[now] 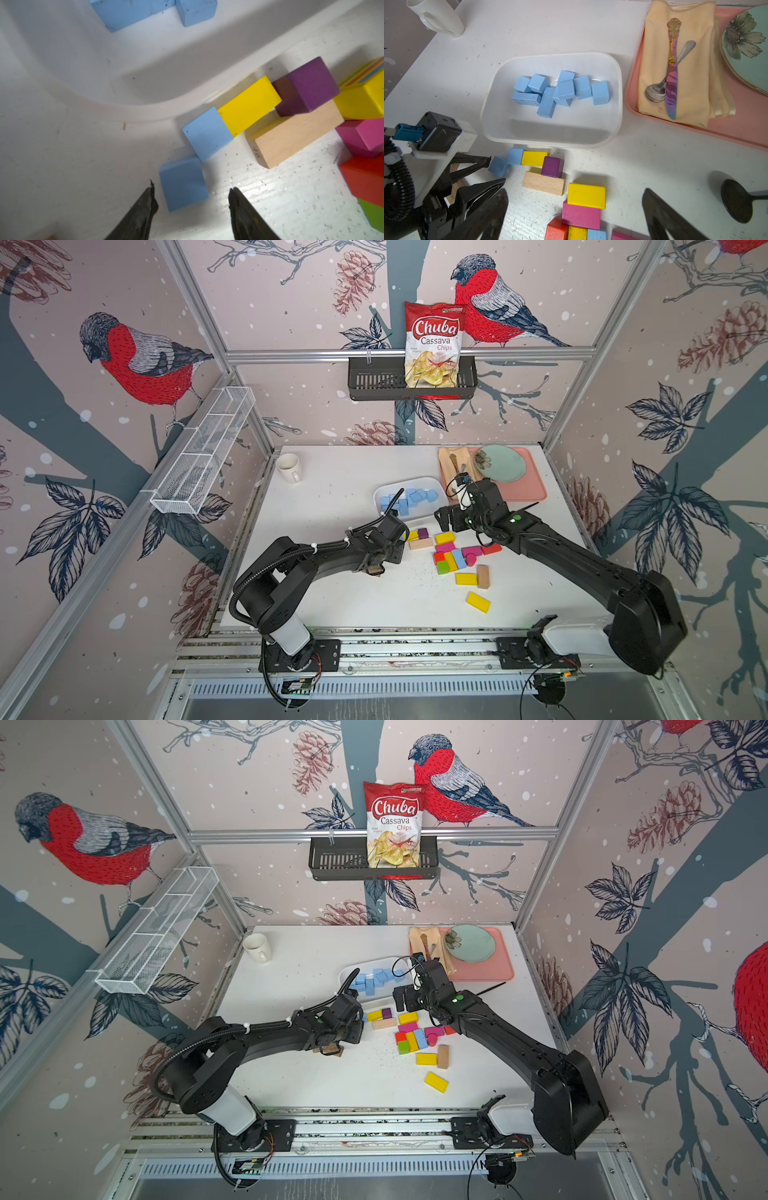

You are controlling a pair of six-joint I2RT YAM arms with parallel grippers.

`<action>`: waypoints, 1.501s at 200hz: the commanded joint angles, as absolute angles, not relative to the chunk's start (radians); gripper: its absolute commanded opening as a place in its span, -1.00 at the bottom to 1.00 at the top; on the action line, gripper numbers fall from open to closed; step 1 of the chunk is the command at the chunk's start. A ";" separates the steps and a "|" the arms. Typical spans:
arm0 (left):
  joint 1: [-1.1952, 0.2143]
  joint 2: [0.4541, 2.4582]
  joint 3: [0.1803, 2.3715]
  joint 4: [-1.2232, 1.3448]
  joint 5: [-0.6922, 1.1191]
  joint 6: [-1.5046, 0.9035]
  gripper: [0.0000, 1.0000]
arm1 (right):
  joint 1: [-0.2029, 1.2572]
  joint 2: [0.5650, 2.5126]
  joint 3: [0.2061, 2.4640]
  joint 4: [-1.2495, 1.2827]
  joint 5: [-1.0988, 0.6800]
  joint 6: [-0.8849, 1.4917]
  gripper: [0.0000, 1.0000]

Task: Pick out the blue building blocks
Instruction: Pick up the building block from the center of the board.

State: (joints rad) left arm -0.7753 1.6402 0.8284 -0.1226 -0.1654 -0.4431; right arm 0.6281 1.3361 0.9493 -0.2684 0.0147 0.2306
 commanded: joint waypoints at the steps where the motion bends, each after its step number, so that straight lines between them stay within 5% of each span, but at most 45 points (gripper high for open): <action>1: -0.775 1.652 0.846 -0.135 -0.195 -0.458 0.13 | 0.629 1.345 0.959 -0.249 0.009 0.206 0.99; 188: -0.775 1.665 0.843 -0.138 -0.244 -0.477 -0.33 | 0.626 1.363 0.946 -0.221 0.010 0.224 0.99; 300: -0.775 1.559 0.836 -0.144 -0.275 -0.495 -0.41 | 0.621 1.365 0.936 -0.210 0.011 0.230 0.99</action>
